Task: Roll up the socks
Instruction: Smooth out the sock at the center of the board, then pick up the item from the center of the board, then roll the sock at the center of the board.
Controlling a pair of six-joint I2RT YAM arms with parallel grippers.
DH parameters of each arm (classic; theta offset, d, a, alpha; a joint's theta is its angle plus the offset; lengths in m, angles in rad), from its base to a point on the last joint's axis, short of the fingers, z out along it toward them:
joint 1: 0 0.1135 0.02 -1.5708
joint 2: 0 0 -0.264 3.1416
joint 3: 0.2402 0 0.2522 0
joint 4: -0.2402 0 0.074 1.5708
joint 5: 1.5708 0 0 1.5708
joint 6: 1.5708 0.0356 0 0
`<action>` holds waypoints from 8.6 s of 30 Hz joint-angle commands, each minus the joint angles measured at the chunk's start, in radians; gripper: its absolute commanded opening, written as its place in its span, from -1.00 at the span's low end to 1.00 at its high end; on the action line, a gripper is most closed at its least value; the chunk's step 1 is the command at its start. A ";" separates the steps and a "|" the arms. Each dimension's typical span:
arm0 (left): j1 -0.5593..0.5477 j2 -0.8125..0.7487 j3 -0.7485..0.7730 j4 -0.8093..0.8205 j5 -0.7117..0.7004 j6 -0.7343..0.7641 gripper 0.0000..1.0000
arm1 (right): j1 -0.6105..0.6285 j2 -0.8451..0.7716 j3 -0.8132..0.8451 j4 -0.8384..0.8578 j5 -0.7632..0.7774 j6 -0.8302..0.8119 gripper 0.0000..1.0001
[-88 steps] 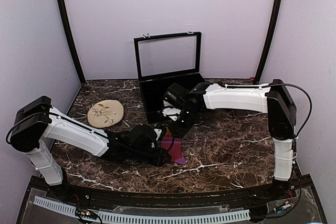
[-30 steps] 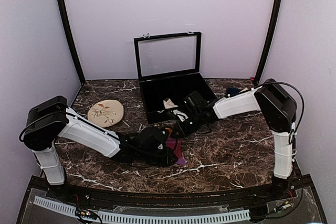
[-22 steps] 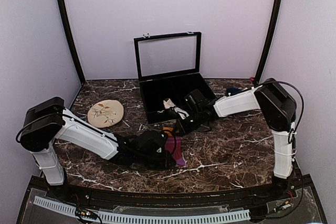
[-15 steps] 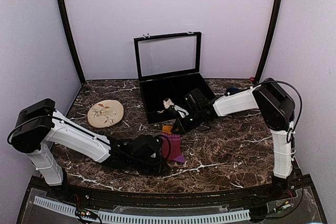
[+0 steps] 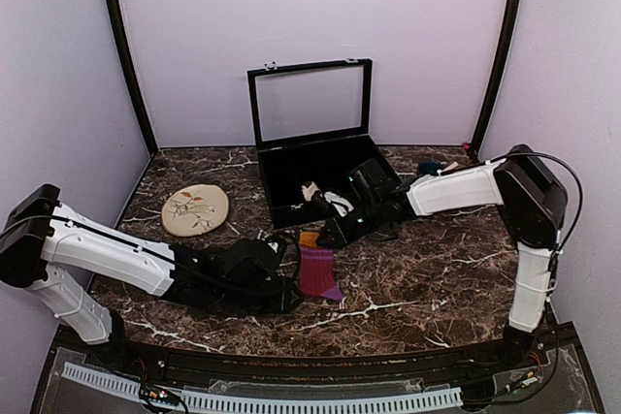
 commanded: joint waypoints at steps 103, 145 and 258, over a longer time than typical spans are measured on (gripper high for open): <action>-0.006 -0.232 -0.166 0.099 -0.138 0.541 -0.03 | 0.345 -0.086 0.131 -0.689 0.184 -0.320 -1.00; -0.109 0.041 0.002 0.125 -0.130 0.946 0.04 | 0.243 -0.004 0.255 -0.851 -0.152 -0.359 -1.00; 0.065 0.249 0.210 -0.187 0.342 0.842 -1.00 | 0.154 -0.208 -0.003 -0.508 -0.098 -0.187 -0.10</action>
